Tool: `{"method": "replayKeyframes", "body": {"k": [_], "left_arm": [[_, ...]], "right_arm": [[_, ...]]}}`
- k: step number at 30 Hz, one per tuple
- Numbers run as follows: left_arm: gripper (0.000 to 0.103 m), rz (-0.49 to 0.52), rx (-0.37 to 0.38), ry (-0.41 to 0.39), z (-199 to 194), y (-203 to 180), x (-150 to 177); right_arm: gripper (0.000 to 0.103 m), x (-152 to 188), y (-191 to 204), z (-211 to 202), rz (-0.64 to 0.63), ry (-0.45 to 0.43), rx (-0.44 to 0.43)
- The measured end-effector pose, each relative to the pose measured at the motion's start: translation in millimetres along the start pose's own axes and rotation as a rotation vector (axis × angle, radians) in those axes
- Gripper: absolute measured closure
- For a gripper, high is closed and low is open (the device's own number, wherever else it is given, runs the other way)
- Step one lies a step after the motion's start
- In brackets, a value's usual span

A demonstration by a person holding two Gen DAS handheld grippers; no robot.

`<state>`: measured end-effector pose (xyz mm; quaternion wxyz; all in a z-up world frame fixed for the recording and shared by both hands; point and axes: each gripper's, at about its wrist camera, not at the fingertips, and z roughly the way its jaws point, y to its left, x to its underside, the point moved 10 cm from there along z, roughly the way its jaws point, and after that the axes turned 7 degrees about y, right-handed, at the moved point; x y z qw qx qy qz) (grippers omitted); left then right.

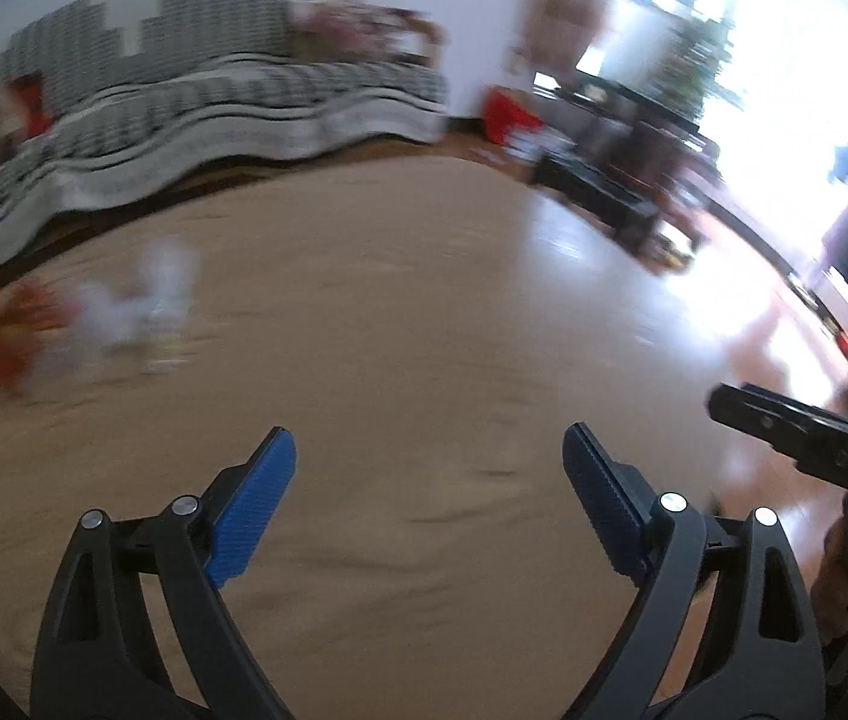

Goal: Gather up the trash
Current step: 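Move both open tools back over the table, then grasp the small snack wrapper with the right tool while the left grasps the red box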

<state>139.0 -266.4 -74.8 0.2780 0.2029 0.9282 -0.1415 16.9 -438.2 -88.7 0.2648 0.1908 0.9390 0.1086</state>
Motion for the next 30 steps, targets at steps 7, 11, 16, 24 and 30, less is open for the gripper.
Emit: {"method": "replayKeyframes", "body": {"k": [7,11,16,24,30], "left_arm": [[0.015,-0.156,-0.229,-0.047,-35,181,3],[0.015,-0.235,-0.263,-0.034,-32,247,0],[0.015,-0.256,-0.260,-0.011,-9,284,-12],[0.015,-0.215,-0.294,-0.014,23,303,-37],[0.020,-0.149,-0.298,0.001,44,298,-45]], "right_arm": [[0.039,-14,151,71,-0.187,0.049,-0.061],[0.039,-12,218,117,-0.296,0.083,-0.055],[0.045,-18,254,165,-0.319,0.129,-0.065],[0.051,-30,289,209,-0.392,0.145,-0.034],[0.069,-46,302,225,-0.440,0.123,0.016]]}}
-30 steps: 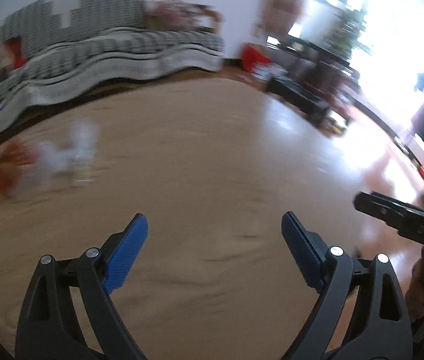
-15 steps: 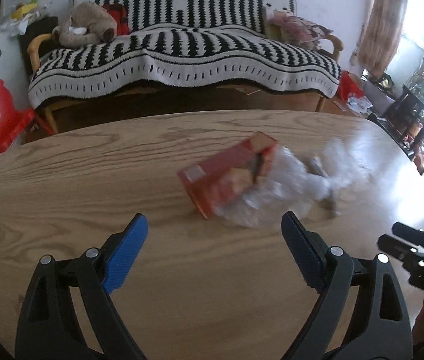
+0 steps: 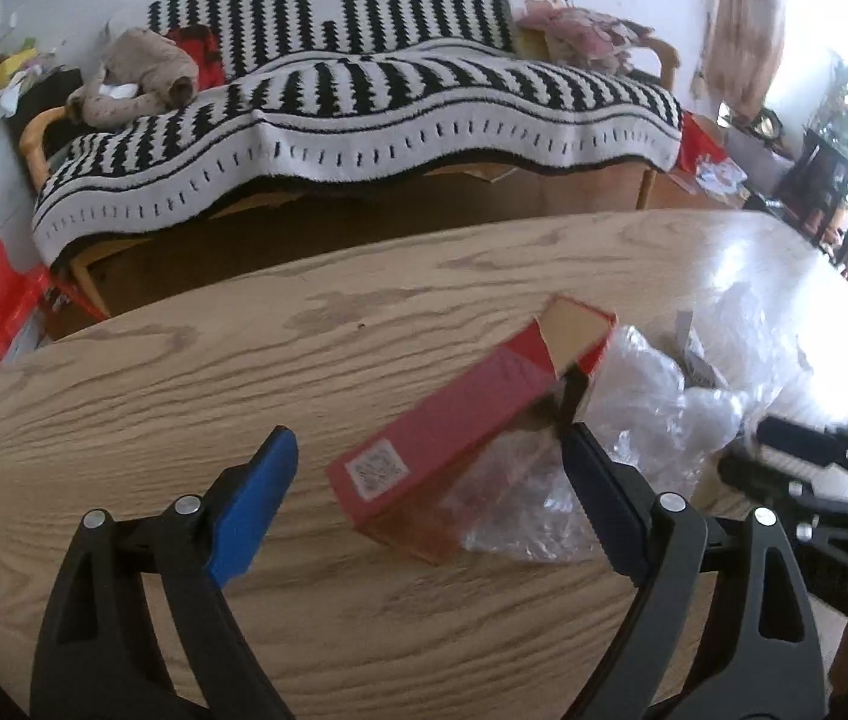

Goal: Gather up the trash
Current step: 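Grasp the small snack wrapper with the right tool while the left grasps the red box, then carry the snack wrapper and red box over the black bin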

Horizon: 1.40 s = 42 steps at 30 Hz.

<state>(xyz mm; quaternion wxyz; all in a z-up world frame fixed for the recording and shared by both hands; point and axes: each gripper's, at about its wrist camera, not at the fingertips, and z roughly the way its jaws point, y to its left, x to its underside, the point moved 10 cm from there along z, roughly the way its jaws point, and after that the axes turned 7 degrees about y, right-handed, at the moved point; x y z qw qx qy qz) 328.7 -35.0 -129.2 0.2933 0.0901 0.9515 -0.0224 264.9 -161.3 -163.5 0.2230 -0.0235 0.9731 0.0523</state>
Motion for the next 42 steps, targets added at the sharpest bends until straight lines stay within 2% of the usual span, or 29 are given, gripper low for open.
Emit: {"method": "replayKeyframes", "body": {"k": [1,2,3,5,9,15,21,27,33,42], "left_arm": [[0.022,0.003,0.002,0.001,1,-1,1],[0.031,0.007,0.007,0.002,3,-2,2],[0.041,0.010,0.014,0.002,3,-4,2],[0.054,-0.001,0.028,-0.006,1,-4,2],[0.071,-0.052,0.083,-0.003,-6,-4,6],[0.079,-0.039,0.085,-0.010,-28,-11,16],[0.079,-0.089,0.072,-0.030,-69,-8,27],[0.079,-0.106,0.040,-0.040,-110,-22,47],[0.079,-0.086,0.092,-0.043,-131,-80,61],[0.079,0.109,0.232,0.004,-138,-227,91]], "right_arm": [[0.074,-3,1,2,-0.017,-0.006,0.011],[0.077,-4,1,3,-0.026,-0.010,0.019],[0.084,-6,2,4,-0.041,-0.018,0.029],[0.092,-4,4,3,-0.049,-0.019,0.020],[0.093,3,2,-2,-0.027,0.001,-0.009],[0.093,24,-20,-25,0.022,-0.002,-0.021],[0.093,49,-41,-67,0.050,-0.032,-0.025],[0.093,82,-54,-109,0.066,-0.054,-0.039],[0.093,108,-81,-146,0.090,-0.081,-0.022],[0.093,158,-173,-194,0.200,-0.113,0.060]]}}
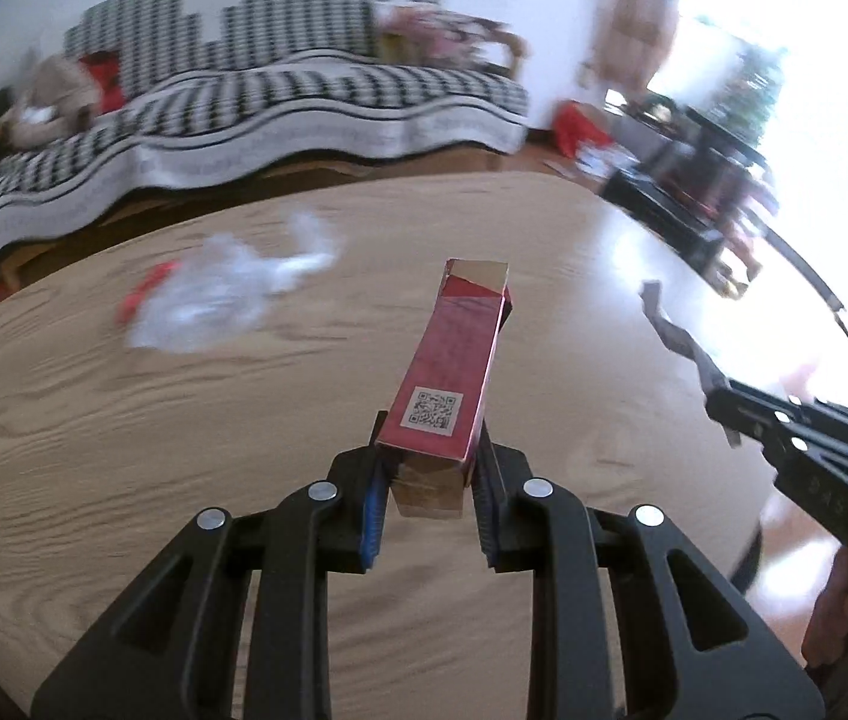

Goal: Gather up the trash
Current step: 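Carry the snack wrapper and red box over the black bin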

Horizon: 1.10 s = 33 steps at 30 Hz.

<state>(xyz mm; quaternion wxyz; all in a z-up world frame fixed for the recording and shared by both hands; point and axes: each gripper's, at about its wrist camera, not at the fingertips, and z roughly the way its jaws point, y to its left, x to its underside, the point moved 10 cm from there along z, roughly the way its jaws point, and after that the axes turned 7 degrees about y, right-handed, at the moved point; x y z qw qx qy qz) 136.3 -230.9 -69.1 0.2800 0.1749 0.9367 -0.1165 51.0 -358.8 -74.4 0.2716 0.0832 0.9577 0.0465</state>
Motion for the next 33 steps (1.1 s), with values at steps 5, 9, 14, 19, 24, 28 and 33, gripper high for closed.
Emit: {"method": "replayKeyframes", "body": {"k": [5,9,14,19,24,28,33], "left_arm": [[0.079,0.086,0.106,0.022,10,-77,8],[0.079,0.147,0.172,0.035,14,-131,17],[0.079,0.231,0.243,0.047,20,-201,34],[0.079,0.320,0.309,0.069,28,-260,60],[0.080,0.386,0.363,0.106,38,-302,85],[0.080,0.430,0.381,0.135,48,-324,100],[0.080,0.452,0.382,0.159,59,-334,105]], "right_arm": [[0.093,21,-60,-19,0.080,-0.004,0.048],[0.093,49,-116,-38,0.160,-0.008,0.096],[0.093,86,-182,-60,0.266,-0.007,0.138],[0.093,118,-236,-81,0.363,-0.013,0.168],[0.093,144,-268,-94,0.434,-0.007,0.171],[0.093,162,-283,-98,0.469,0.013,0.174],[0.093,170,-289,-99,0.487,0.027,0.174]]}}
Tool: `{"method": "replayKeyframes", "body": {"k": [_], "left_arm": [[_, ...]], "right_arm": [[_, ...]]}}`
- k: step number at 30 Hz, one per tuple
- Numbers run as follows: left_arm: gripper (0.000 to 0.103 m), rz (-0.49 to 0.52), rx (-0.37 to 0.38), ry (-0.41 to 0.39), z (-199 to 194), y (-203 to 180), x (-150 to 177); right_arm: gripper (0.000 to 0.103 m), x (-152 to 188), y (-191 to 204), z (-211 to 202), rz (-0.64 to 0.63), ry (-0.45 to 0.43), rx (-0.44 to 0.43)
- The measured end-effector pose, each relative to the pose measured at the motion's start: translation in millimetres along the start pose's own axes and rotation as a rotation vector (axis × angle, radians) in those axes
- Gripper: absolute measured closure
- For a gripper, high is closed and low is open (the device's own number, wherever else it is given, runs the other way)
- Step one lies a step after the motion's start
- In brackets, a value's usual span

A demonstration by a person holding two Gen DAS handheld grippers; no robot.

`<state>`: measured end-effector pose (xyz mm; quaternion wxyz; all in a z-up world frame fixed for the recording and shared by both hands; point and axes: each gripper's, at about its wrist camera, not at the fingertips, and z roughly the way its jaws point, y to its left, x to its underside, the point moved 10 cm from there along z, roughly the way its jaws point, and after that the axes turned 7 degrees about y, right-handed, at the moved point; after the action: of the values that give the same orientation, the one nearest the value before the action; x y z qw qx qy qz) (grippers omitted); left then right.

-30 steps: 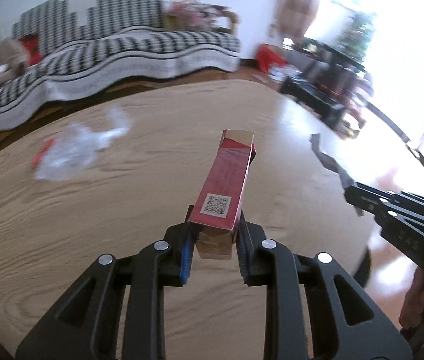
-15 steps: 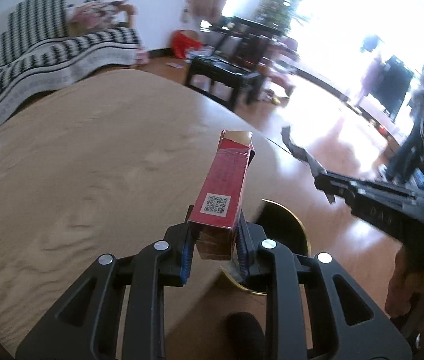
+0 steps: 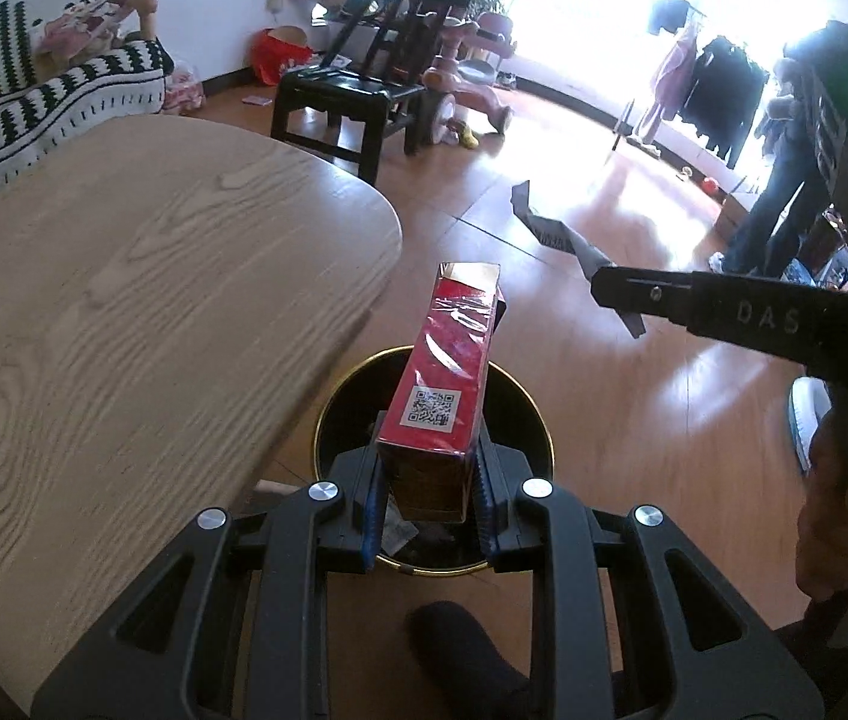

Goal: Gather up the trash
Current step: 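Carry the snack wrapper and red box over the black bin, then open both tools to drop the wrapper and red box into the bin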

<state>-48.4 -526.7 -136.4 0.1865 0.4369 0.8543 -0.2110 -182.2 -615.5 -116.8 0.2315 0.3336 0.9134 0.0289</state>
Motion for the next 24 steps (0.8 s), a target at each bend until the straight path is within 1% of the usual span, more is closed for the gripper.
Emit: {"method": "replayKeyframes", "body": {"k": [8,10,13,19,24], "left_arm": [[0.080,0.004,-0.006,0.019,11,-1,0],[0.080,0.001,-0.009,0.025,14,1,0],[0.080,-0.003,-0.013,0.032,18,3,0],[0.080,0.006,-0.014,0.052,27,0,3],[0.080,0.021,-0.018,0.062,33,-3,2]], "right_arm": [[0.093,0,2,4,-0.001,0.023,0.003],[0.093,-4,6,8,-0.004,0.029,0.006],[0.093,-3,9,12,-0.004,0.040,0.007],[0.093,6,8,24,0.010,0.092,-0.003],[0.093,7,7,28,0.011,0.102,0.002]]}}
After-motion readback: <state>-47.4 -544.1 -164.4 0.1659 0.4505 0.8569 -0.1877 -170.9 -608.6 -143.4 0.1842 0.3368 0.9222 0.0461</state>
